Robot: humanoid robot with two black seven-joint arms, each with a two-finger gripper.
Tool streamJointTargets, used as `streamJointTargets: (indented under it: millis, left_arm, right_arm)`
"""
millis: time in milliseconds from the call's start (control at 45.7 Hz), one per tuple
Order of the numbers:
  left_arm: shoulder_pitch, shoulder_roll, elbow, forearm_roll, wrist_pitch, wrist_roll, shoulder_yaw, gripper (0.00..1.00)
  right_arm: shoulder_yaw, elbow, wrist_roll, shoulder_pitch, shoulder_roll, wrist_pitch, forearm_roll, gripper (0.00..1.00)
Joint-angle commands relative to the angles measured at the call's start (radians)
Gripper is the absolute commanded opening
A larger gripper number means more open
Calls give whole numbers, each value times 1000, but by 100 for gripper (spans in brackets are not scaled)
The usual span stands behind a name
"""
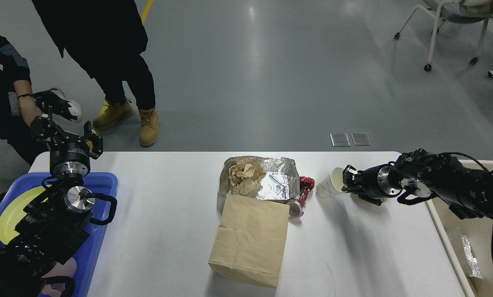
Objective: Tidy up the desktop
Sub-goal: 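Lift the paper cup and drop it into the white bin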
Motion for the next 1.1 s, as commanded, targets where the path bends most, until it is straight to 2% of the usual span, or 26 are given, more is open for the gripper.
streamJointTargets:
  millis: [0, 307, 416, 613, 701, 876, 986, 1073]
  left_arm:
    - [0, 0, 0, 1, 0, 0, 0, 97]
    - [0, 2, 0, -1, 0, 0, 0, 97]
    - [0, 0, 0, -1, 0, 0, 0, 97]
    - [0, 0, 0, -1, 0, 0, 0, 97]
    - [0, 0, 0, 1, 0, 0, 0, 97]
    - [0, 0, 0, -1, 0, 0, 0, 97]
    - [0, 0, 0, 1, 0, 0, 0, 97]
    - [0, 0, 0, 1, 0, 0, 0, 97]
  right_arm:
    - [20, 30, 0, 37, -35, 4, 0, 0]
    - [15, 224, 2, 308, -236, 78, -3, 0]
    - [-3, 258, 0, 438, -297, 142, -8, 0]
    - [-26, 263, 0, 645, -377, 322, -8, 0]
    - [-26, 261, 0, 704, -391, 357, -9, 0]
    - [-37, 209, 0, 670, -397, 322, -17, 0]
    - [-31, 113, -1, 508, -410, 244, -12, 0]
    - [-21, 15, 0, 355, -420, 140, -3, 0]
